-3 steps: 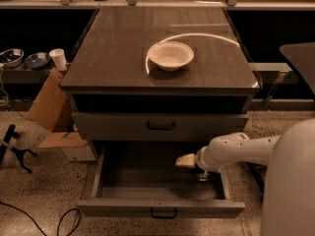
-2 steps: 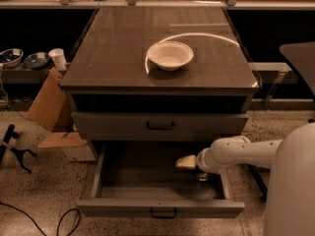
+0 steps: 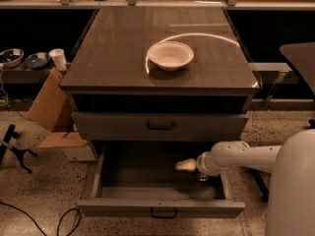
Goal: Pick orange can from middle drawer and place on counter
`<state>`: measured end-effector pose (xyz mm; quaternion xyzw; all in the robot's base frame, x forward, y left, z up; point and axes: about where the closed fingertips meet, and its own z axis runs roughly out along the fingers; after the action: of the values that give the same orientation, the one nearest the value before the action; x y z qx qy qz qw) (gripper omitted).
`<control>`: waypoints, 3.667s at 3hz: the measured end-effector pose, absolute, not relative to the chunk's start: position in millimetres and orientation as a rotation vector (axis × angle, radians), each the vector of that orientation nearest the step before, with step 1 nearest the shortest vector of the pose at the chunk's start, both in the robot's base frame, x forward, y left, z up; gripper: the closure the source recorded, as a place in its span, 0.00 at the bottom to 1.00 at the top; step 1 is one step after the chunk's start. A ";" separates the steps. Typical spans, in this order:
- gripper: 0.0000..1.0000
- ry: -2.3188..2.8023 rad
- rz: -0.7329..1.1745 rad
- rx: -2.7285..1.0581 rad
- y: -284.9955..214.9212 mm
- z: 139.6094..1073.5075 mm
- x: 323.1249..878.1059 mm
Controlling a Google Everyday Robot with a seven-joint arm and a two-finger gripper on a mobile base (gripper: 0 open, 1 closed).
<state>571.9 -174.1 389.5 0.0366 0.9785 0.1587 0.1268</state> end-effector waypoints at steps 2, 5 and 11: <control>0.00 2.885 0.482 0.125 -173.3 368.8 574.8; 0.64 2.976 0.401 0.201 -180.4 358.6 572.5; 1.00 2.896 0.109 0.208 -216.3 552.1 441.2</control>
Offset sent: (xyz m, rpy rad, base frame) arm 0.0072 -0.0012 -0.0286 0.0039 0.0754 -0.0138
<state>441.2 -216.3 552.1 0.0712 0.9898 0.0373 0.1175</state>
